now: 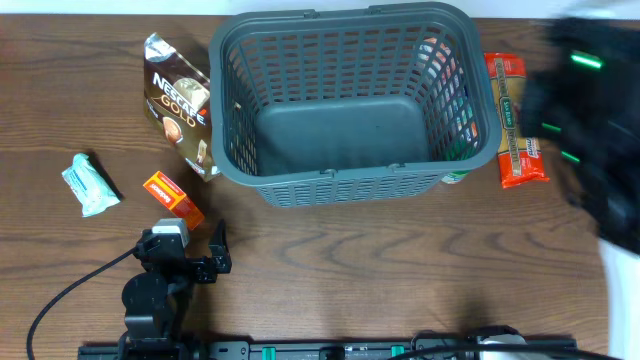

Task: Pack container
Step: 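Move the right gripper to the snack bar multipack and grasp it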

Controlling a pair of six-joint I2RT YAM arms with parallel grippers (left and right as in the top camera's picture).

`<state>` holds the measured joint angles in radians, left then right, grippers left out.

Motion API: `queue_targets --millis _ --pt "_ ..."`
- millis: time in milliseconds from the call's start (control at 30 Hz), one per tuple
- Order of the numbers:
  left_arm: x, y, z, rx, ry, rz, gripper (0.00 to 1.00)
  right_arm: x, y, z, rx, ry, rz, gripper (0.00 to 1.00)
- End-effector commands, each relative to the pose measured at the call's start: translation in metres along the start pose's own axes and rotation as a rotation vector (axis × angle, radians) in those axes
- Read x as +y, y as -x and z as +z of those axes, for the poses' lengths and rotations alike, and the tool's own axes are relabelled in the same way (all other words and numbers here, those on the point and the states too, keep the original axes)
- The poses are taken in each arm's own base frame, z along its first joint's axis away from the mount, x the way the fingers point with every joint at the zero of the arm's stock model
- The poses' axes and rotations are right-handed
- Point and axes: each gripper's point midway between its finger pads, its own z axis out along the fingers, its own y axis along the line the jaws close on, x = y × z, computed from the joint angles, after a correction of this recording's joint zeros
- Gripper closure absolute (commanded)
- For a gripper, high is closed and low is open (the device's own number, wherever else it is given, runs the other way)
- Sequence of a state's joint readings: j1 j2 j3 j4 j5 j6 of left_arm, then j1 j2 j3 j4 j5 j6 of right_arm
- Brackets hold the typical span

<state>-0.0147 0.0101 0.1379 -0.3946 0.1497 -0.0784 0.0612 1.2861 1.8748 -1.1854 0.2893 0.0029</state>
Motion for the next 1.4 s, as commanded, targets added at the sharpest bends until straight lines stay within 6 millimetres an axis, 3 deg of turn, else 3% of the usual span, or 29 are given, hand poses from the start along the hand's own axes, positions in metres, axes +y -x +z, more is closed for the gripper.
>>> queue_targets --millis 0,33,100,200,367,567,833,1000,1367 --pt "0.003 -0.008 0.003 0.016 0.012 -0.005 0.02 -0.051 -0.018 0.027 0.103 -0.137 0.023 0.98" --pt "0.003 -0.008 0.003 0.016 0.012 -0.005 0.02 -0.072 -0.026 0.041 0.139 -0.125 0.062 0.96" --pt "0.003 -0.008 0.003 0.016 0.012 -0.005 0.02 -0.09 -0.032 0.059 0.155 -0.068 0.138 0.95" --pt "0.003 -0.008 0.003 0.016 0.012 -0.005 0.01 -0.102 -0.041 0.089 0.182 0.052 0.146 0.85" --pt "0.003 -0.008 0.003 0.016 0.012 -0.005 0.01 -0.101 -0.072 0.149 0.294 0.183 0.057 0.53" --pt "0.003 -0.008 0.003 0.016 0.012 -0.005 0.01 -0.07 -0.1 0.22 0.347 0.386 -0.01 0.28" --pt "0.003 -0.008 0.003 0.016 0.012 -0.005 0.02 -0.007 -0.13 0.298 0.388 0.522 -0.112 0.27" --pt "0.003 -0.008 0.003 0.016 0.012 -0.005 0.02 0.037 -0.139 0.329 0.381 0.567 -0.186 0.27" --pt "0.003 -0.008 0.003 0.016 0.012 -0.005 0.01 0.092 -0.17 0.371 0.439 0.486 -0.341 0.26"
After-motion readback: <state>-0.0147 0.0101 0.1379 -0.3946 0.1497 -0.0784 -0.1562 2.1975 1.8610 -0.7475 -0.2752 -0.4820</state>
